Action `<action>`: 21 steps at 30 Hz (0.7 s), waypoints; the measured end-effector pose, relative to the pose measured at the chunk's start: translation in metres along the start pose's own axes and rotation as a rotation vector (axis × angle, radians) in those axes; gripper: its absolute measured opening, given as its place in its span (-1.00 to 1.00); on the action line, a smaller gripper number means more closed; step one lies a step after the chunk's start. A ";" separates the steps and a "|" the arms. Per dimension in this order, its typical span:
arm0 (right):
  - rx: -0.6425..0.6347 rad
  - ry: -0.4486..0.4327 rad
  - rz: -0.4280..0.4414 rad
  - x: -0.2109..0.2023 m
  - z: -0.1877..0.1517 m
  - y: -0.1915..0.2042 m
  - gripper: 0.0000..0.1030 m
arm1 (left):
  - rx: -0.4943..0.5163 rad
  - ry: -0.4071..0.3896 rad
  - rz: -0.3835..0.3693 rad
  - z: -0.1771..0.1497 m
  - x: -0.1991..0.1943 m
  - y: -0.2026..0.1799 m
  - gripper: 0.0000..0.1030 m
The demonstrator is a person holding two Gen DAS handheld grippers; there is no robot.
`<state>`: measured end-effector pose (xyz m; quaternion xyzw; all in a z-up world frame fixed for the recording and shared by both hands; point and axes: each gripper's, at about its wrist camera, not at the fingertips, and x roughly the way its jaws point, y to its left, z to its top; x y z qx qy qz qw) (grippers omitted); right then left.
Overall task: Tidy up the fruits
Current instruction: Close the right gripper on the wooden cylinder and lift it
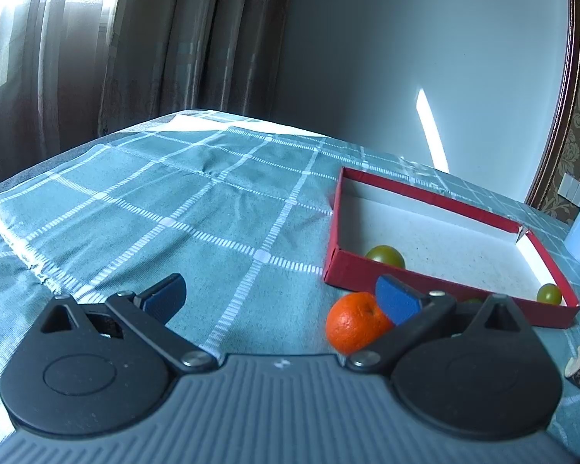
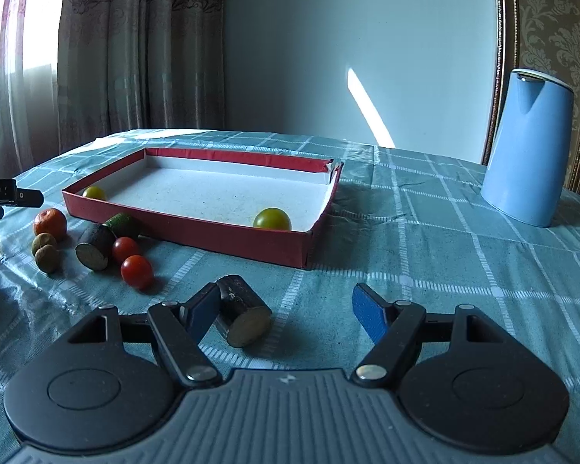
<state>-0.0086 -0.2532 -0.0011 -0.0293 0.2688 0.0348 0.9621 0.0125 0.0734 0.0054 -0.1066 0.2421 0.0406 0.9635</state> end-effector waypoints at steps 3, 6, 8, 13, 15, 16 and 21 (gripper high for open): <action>-0.013 0.020 0.022 0.004 0.001 0.004 0.46 | -0.008 0.001 -0.006 0.000 -0.001 0.001 1.00; -0.024 0.046 0.031 0.011 0.002 0.007 0.45 | -0.011 0.010 -0.013 0.001 0.002 0.002 1.00; -0.019 0.057 0.036 0.014 0.002 0.006 0.45 | -0.014 0.013 -0.013 0.001 0.002 0.003 1.00; -0.014 0.077 0.074 0.018 0.004 0.006 0.06 | -0.016 0.010 -0.016 0.000 0.002 0.003 1.00; -0.025 0.091 0.081 0.021 0.004 0.010 -0.06 | -0.016 0.010 -0.017 0.000 0.002 0.003 1.00; -0.029 0.098 0.086 0.022 0.004 0.011 -0.20 | -0.017 0.010 -0.017 0.000 0.002 0.003 1.00; -0.028 0.104 0.081 0.022 0.003 0.015 -0.34 | -0.016 0.010 -0.016 0.000 0.002 0.003 1.00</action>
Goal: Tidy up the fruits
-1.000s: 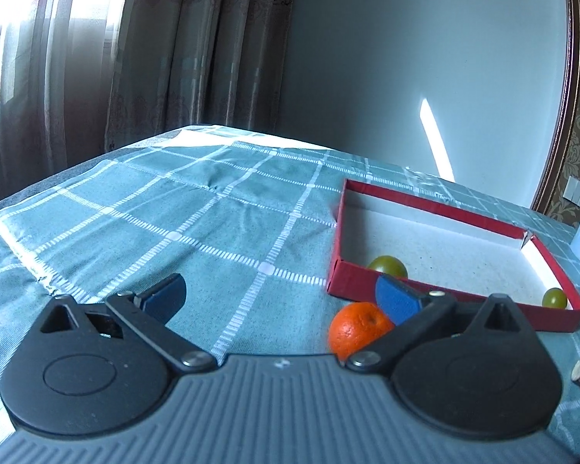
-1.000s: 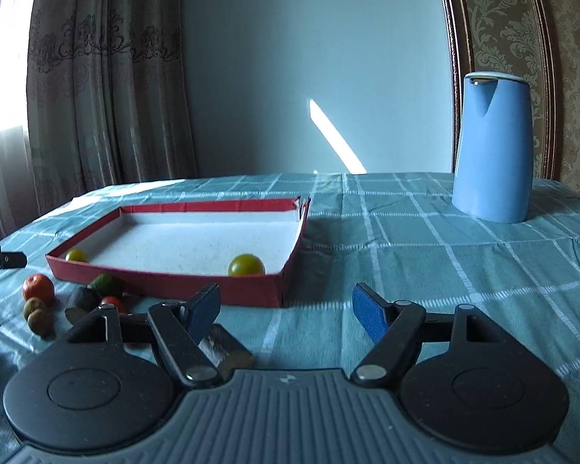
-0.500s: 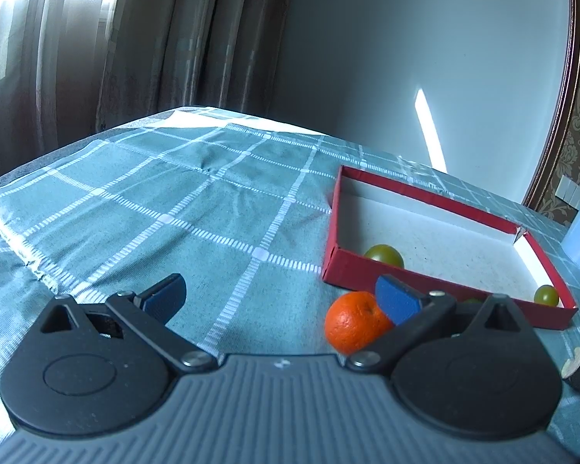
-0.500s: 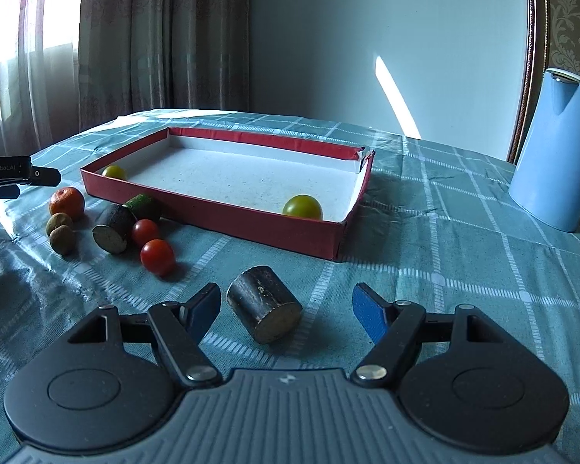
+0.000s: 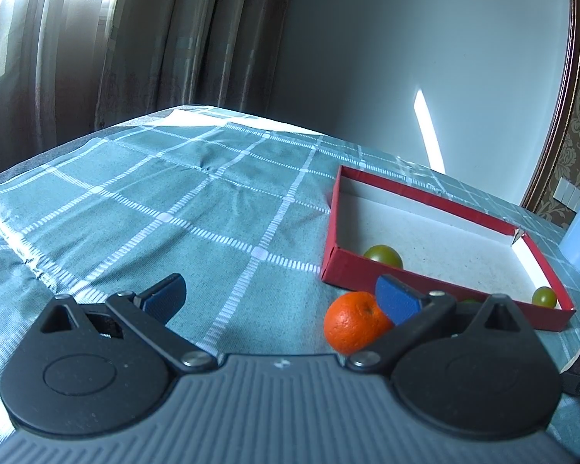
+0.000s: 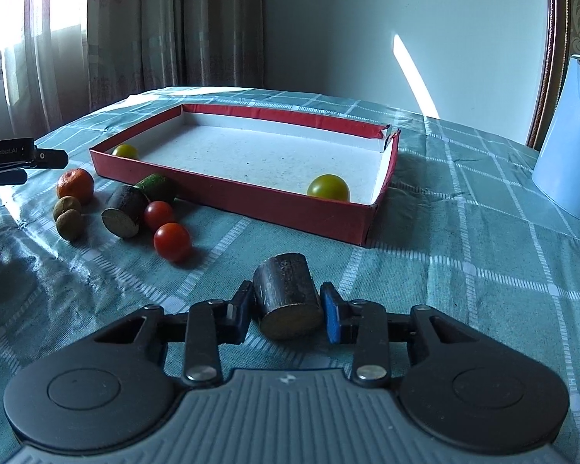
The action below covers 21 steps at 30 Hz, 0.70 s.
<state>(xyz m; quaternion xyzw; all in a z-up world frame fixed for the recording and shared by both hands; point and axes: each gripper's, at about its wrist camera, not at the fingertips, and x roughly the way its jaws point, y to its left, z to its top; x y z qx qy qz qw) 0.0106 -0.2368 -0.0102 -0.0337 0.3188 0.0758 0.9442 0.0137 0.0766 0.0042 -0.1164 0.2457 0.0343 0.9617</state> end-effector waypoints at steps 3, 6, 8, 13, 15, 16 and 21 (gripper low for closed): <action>0.039 -0.008 0.005 -0.001 0.002 -0.003 -0.34 | 0.000 0.000 -0.001 0.000 0.000 0.000 1.00; 0.063 -0.063 0.003 -0.006 0.013 -0.003 -0.35 | 0.002 0.000 -0.003 0.000 0.000 -0.001 1.00; 0.078 -0.114 -0.001 -0.008 0.026 -0.003 -0.35 | 0.002 -0.001 -0.004 0.000 0.000 -0.002 1.00; 0.084 -0.187 -0.033 0.007 0.062 0.001 -0.35 | 0.002 -0.004 -0.004 0.001 -0.001 -0.002 1.00; 0.094 -0.189 -0.048 0.018 0.070 0.001 -0.35 | 0.003 -0.007 -0.004 0.001 -0.001 -0.002 1.00; 0.099 -0.188 -0.050 0.023 0.073 0.000 -0.35 | 0.003 -0.006 -0.003 0.001 -0.001 -0.002 1.00; 0.117 -0.164 -0.073 0.054 0.080 -0.003 -0.35 | 0.010 -0.003 -0.002 0.001 0.000 -0.002 1.00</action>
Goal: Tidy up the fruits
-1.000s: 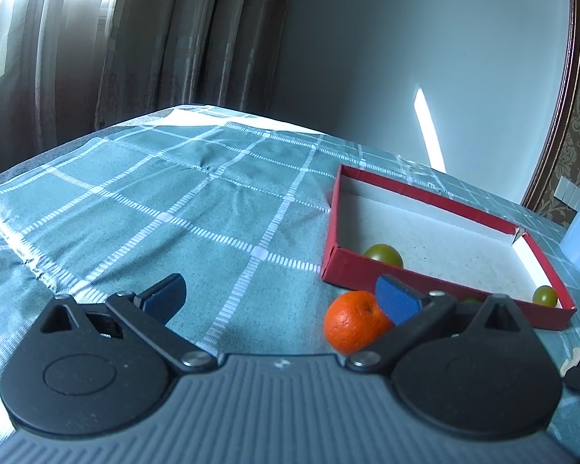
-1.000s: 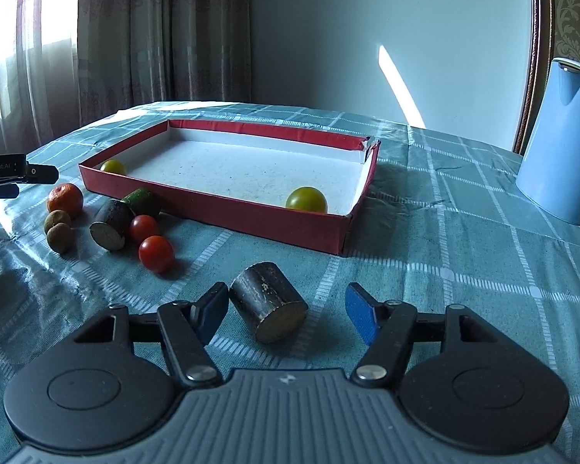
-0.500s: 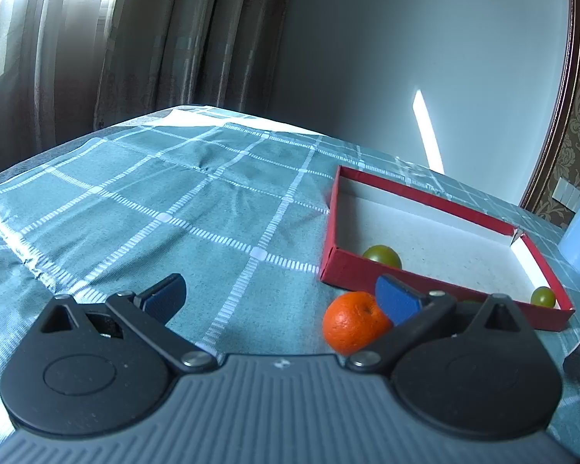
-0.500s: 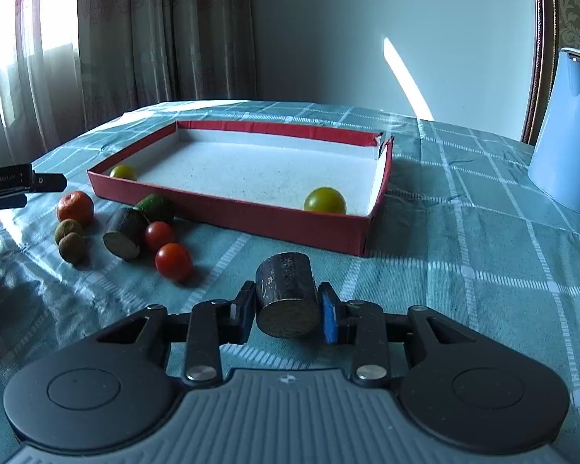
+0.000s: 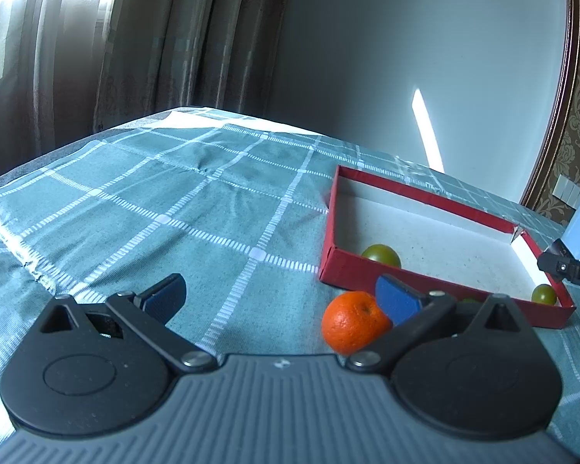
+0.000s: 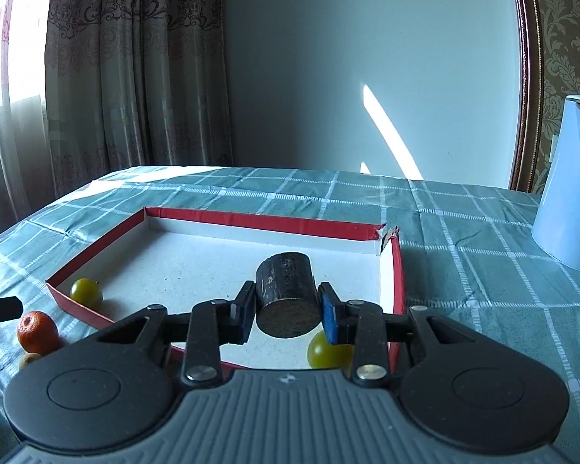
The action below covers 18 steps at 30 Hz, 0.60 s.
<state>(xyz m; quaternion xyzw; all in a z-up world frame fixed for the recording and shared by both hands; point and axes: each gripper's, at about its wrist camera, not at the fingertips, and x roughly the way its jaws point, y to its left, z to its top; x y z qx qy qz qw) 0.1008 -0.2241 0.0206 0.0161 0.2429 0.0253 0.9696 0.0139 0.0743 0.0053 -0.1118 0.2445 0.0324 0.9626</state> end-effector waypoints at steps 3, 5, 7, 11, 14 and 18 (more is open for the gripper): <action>-0.010 0.025 -0.006 0.010 -0.005 0.002 -0.35 | 0.001 0.002 -0.002 0.000 0.001 0.000 1.00; -0.018 0.032 -0.010 0.012 -0.007 0.004 -0.35 | 0.002 0.002 -0.003 0.000 0.001 0.000 1.00; -0.022 0.034 -0.010 0.013 -0.007 0.004 -0.35 | 0.006 0.002 -0.001 0.000 0.001 -0.001 1.00; -0.014 0.039 -0.022 0.017 -0.008 0.002 -0.34 | 0.006 0.000 0.001 0.000 0.001 -0.001 1.00; -0.004 0.040 -0.022 0.018 -0.009 -0.001 -0.27 | 0.006 -0.001 0.001 0.000 0.001 -0.001 1.00; 0.022 0.012 -0.021 0.013 -0.009 -0.005 -0.07 | -0.001 -0.006 0.005 -0.001 0.000 0.000 1.00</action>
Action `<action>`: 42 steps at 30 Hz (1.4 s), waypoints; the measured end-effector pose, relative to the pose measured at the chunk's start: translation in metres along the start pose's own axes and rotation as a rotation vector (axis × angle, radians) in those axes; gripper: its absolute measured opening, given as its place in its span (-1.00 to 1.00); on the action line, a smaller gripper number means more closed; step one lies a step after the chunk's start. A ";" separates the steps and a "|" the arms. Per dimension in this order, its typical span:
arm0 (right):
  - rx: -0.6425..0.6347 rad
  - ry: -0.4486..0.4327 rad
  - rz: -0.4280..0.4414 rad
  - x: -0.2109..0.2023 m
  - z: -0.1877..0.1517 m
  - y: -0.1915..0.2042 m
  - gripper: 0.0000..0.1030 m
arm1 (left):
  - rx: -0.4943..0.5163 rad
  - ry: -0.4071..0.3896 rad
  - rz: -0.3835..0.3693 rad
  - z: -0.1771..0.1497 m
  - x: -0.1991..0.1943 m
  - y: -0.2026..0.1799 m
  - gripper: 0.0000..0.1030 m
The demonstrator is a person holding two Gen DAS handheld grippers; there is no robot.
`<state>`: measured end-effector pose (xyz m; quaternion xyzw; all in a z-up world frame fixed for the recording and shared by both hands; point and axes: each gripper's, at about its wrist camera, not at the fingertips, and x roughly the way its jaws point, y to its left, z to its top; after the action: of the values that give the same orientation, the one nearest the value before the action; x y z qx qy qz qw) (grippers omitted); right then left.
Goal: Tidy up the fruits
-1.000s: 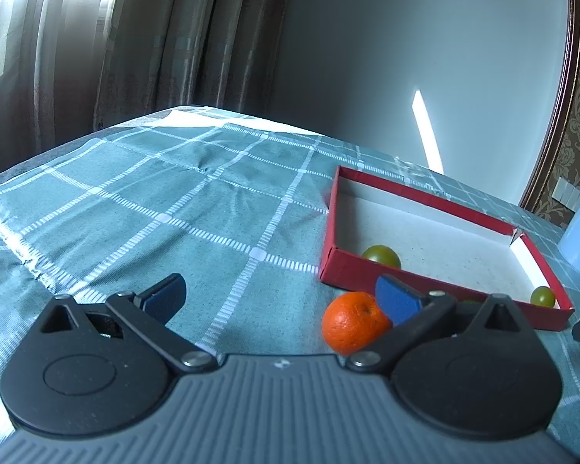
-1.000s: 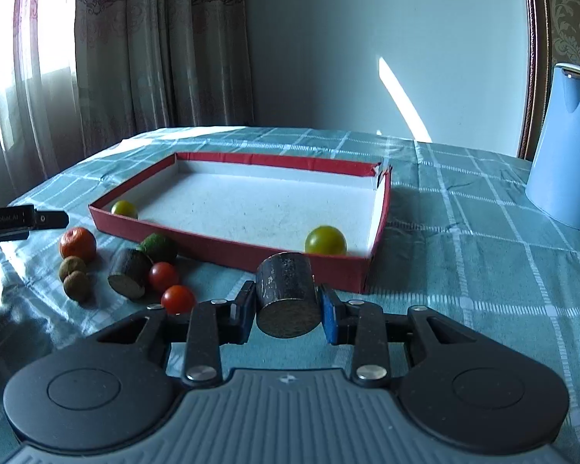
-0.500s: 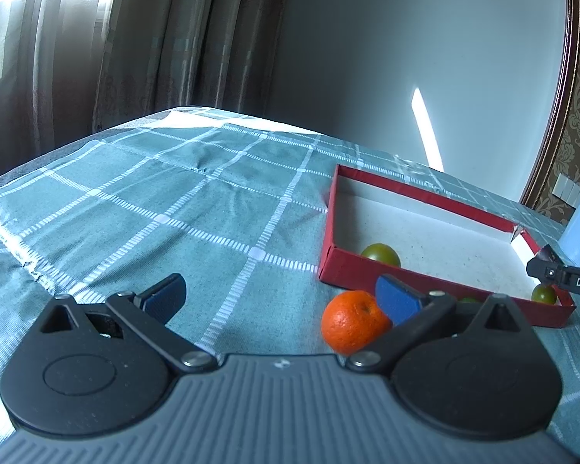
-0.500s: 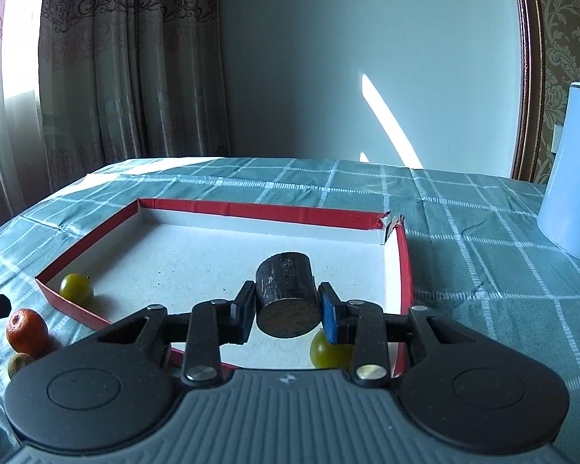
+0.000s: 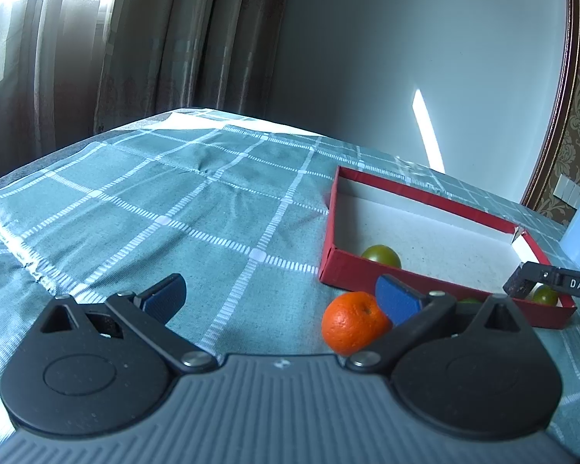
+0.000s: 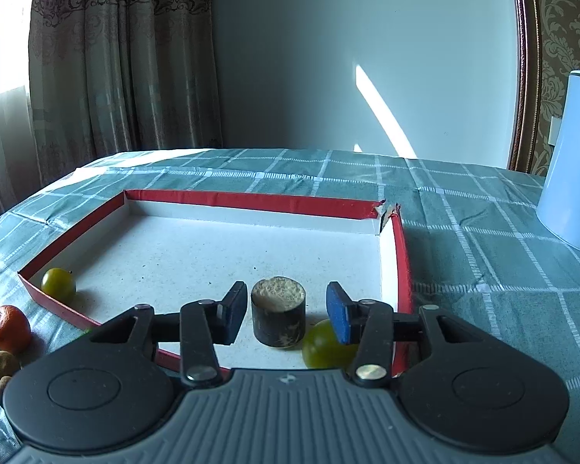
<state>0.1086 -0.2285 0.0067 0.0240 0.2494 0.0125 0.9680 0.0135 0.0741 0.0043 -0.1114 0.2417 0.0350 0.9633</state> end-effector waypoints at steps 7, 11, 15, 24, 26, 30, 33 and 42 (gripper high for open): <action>0.057 -0.054 -0.022 -0.008 0.002 -0.019 -0.07 | -0.010 -0.051 -0.056 -0.003 -0.017 0.004 1.00; 0.069 -0.068 -0.038 -0.011 0.002 -0.023 -0.07 | 0.115 -0.146 -0.073 -0.011 -0.041 -0.014 1.00; 0.053 -0.077 -0.040 -0.013 0.003 -0.020 -0.07 | 0.297 -0.130 -0.071 -0.027 -0.052 -0.039 0.70; 0.048 -0.089 -0.039 -0.017 0.003 -0.019 -0.07 | 0.467 -0.033 -0.157 -0.047 -0.057 -0.072 -0.22; 0.045 -0.092 -0.039 -0.018 0.003 -0.018 -0.06 | 0.475 0.009 -0.172 -0.049 -0.054 -0.078 -0.37; 0.047 -0.090 -0.034 -0.018 0.003 -0.018 -0.06 | 0.489 0.002 -0.193 -0.054 -0.056 -0.088 -0.37; 0.045 -0.087 -0.033 -0.018 0.003 -0.018 -0.06 | 0.514 0.008 -0.199 -0.056 -0.054 -0.094 -0.36; 0.041 -0.084 -0.028 -0.019 0.003 -0.016 -0.06 | 0.467 0.114 -0.203 -0.049 -0.032 -0.091 -0.36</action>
<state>0.0938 -0.2455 0.0180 0.0407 0.2090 -0.0072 0.9770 -0.0259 -0.0259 -0.0049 0.0887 0.2849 -0.1251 0.9462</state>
